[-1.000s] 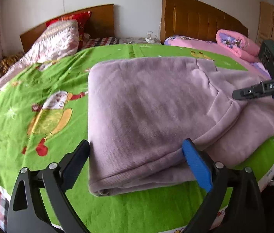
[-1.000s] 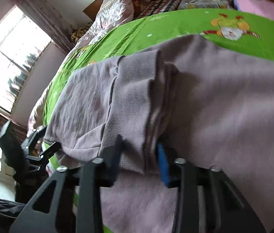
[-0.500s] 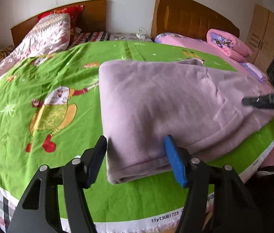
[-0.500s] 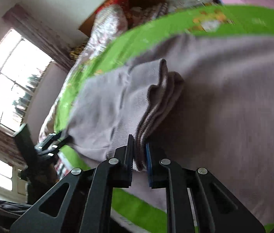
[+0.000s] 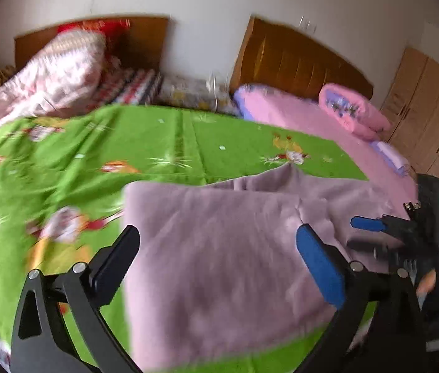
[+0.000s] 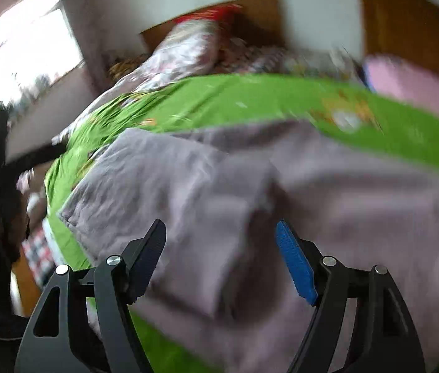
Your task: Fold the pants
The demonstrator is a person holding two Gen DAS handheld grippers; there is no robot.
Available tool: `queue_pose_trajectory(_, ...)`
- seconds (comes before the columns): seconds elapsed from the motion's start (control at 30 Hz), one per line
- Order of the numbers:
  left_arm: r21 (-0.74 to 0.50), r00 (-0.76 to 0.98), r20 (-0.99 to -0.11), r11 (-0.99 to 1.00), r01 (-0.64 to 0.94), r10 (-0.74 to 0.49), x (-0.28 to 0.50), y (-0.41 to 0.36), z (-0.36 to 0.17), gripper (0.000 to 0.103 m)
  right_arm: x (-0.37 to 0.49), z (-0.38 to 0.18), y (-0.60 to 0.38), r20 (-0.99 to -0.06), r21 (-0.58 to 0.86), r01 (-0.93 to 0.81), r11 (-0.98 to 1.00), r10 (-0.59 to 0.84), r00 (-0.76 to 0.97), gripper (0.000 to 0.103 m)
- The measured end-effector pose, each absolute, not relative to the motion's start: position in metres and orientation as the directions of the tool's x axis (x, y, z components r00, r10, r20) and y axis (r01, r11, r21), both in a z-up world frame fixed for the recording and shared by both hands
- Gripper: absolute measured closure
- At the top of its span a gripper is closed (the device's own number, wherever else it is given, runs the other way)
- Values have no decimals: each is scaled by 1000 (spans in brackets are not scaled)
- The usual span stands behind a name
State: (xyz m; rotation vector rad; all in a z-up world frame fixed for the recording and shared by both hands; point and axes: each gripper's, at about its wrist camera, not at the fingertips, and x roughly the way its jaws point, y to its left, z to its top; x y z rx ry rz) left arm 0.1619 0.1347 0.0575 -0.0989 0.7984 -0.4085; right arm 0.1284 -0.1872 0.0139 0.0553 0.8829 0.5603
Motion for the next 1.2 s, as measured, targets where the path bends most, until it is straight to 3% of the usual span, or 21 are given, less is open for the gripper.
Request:
queue_pose_trajectory(0.1,-237,550,-753,929,286,-361,212,116,31,2,142,1,-151,-752,224,-523,822,488,444,30)
queue_pose_trajectory(0.2,-150,502,-834,969,196,-231,238,113,-6,2,147,-24,-144,-809,179,-542,821,437,394,30)
queue_pose_trajectory(0.4,-17,556,-818,972,234,-148,232,100,-22,1,143,-31,-174,-749,271,-564,780,539,386,30)
queue_pose_trajectory(0.67,-22,564,-813,977,213,-142,232,100,-21,2,135,-17,-181,-746,277,-537,797,531,402,27)
queue_pose_trajectory(0.77,-16,621,-778,991,136,-98,221,95,0,3,111,7,-233,-689,312,-459,832,531,493,21)
queue_pose_trajectory(0.9,-192,638,-697,943,273,-327,208,53,32,2,56,22,-354,-578,475,-200,857,476,663,17)
queue_pose_trajectory(1.03,-62,621,-688,882,466,-376,206,-29,33,2,-2,10,-444,-617,537,152,830,263,742,16)
queue_pose_trajectory(1.1,-18,609,-704,867,497,-364,209,-54,22,2,-25,-6,-472,-648,580,280,765,224,728,16)
queue_pose_trajectory(1.2,-43,567,-737,863,504,-368,218,-69,1,2,-26,-29,-480,-682,602,336,724,247,689,16)
